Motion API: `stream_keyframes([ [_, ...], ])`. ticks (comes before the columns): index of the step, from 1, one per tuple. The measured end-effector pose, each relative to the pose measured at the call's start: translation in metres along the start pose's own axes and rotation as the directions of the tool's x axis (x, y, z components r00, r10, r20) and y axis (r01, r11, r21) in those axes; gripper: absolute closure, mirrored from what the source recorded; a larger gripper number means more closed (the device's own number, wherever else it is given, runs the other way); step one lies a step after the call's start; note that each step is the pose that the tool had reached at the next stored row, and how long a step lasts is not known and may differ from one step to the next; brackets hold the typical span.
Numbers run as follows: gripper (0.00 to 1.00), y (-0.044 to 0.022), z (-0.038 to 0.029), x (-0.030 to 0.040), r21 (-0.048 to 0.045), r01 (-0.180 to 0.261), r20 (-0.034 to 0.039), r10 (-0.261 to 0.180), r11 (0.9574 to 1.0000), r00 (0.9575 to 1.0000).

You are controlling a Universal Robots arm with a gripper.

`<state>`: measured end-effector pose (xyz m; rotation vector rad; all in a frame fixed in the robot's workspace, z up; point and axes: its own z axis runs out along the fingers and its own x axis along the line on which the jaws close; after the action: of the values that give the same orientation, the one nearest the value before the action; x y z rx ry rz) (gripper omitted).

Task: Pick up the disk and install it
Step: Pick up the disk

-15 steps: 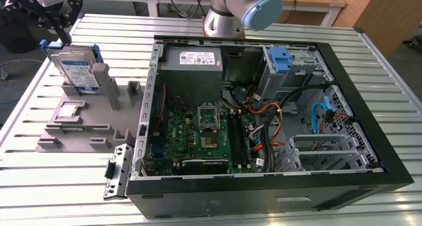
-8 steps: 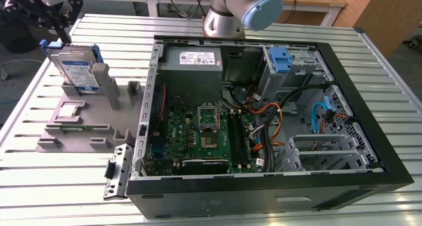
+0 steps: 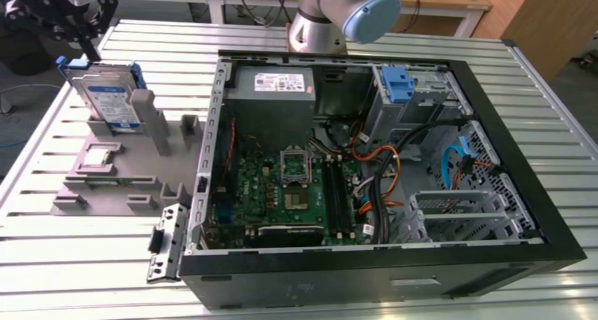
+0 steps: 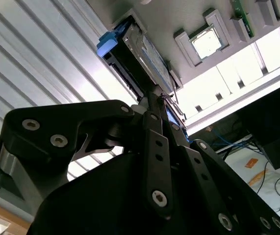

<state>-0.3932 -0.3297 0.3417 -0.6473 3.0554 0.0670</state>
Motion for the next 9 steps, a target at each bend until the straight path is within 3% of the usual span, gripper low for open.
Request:
stream_keyframes([
  [9, 0.90, 0.0000, 0.0003, 0.0000, -0.0035, 0.106, -0.0036, -0.106, 0.9944, 0.9944],
])
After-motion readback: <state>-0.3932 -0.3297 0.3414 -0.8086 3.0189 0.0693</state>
